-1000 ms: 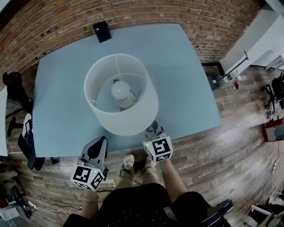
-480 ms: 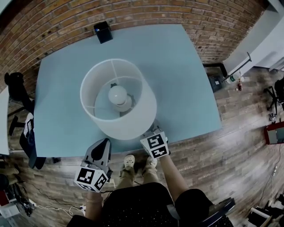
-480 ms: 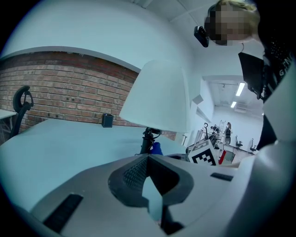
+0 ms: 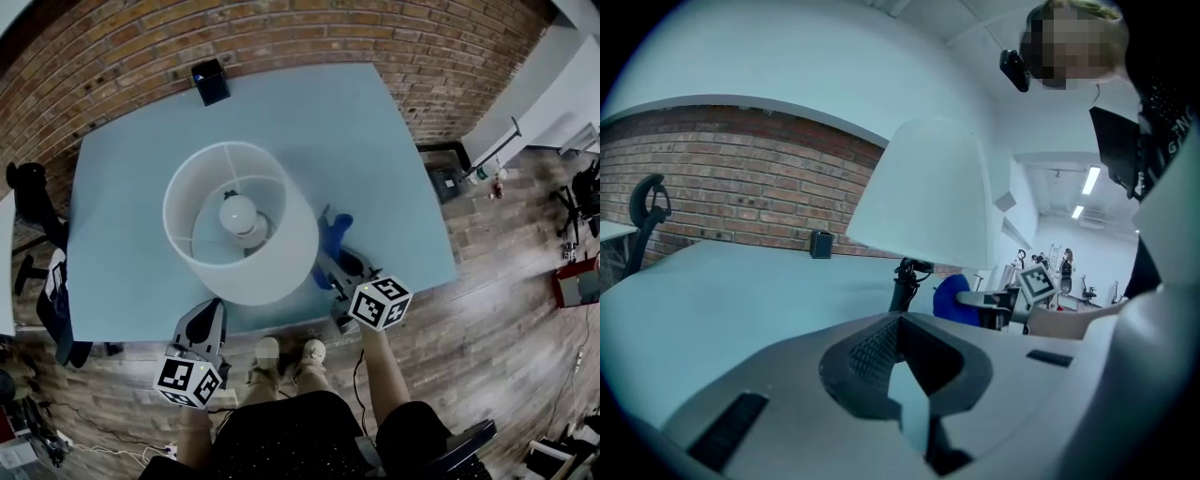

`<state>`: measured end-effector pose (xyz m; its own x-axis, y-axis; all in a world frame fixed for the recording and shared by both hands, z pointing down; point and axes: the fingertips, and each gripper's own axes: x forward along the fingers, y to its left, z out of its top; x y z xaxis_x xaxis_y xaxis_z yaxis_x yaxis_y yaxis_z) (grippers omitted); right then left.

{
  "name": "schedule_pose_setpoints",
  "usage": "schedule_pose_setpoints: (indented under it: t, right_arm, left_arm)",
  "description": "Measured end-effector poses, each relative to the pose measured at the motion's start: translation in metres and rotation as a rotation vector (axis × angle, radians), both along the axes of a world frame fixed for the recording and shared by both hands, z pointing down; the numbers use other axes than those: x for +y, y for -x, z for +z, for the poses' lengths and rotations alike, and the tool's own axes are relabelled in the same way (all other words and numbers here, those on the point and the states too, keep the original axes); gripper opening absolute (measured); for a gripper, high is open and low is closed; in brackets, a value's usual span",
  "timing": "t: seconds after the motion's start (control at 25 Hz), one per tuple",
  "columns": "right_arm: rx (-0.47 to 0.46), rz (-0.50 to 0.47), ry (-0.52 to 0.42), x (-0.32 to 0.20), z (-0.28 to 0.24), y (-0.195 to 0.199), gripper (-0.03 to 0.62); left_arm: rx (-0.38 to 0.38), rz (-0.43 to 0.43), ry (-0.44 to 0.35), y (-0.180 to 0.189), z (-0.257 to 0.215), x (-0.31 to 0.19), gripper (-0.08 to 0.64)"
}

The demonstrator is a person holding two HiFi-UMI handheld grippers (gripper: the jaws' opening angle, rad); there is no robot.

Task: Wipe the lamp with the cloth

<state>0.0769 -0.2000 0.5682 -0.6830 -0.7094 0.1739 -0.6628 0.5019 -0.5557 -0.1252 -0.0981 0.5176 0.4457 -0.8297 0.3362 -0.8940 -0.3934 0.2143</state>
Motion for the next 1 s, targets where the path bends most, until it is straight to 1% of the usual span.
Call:
schedule_pose_setpoints:
  t: [0.12,0.2,0.32,0.36,0.44,0.56,0.72,0.8,0.88,0.92,1.0]
  right_arm:
    - [-0.144,-0.083,-0.001,-0.026,-0.02,-0.006,0.08]
    - [-0.251,-0.173,-0.003,-0.04,-0.036,0.001,0.08]
    - [-0.431,-0.304,0.02,-0.055,-0.057,0.019,0.08]
    - [-0.475,-0.338,0.027,-0.057,-0.061,0.025,0.08]
    - [-0.527,-0.389,0.032,-0.058,-0.065,0.036,0.08]
    - [-0.538,-0.439,0.058,-0.06,-0.059,0.054,0.08]
    - [-0.542,-0.476,0.112,-0.06,-0.047,0.077,0.08]
    - [-0.522,-0.491,0.131,-0.059,-0.039,0.083,0.08]
    - [-0.469,-0.501,0.151,-0.058,-0.026,0.087,0.08]
    - [-0.424,-0.505,0.163,-0.058,-0.018,0.089,0.08]
    - [-0.298,-0.515,0.191,-0.056,0.002,0.093,0.08]
  left_arm:
    - [0.006,-0.015,0.001,-0.005,0.002,-0.001,0.009]
    - [0.003,-0.019,0.0,-0.009,0.001,-0.002,0.009]
    - [-0.014,-0.032,0.001,-0.011,0.001,-0.003,0.009]
    - [-0.02,-0.039,0.002,-0.01,0.001,-0.003,0.009]
    - [-0.03,-0.058,0.006,-0.007,0.001,-0.003,0.008]
    - [-0.031,-0.098,0.011,0.0,0.0,-0.003,0.009]
    - [-0.03,-0.135,0.016,0.01,0.002,-0.004,0.008]
    - [-0.023,-0.148,0.018,0.012,0.003,-0.004,0.009]
    - [-0.017,-0.154,0.019,0.012,0.005,-0.005,0.009]
    - [-0.016,-0.157,0.021,0.012,0.005,-0.005,0.008]
    - [-0.012,-0.161,0.024,0.011,0.007,-0.006,0.009]
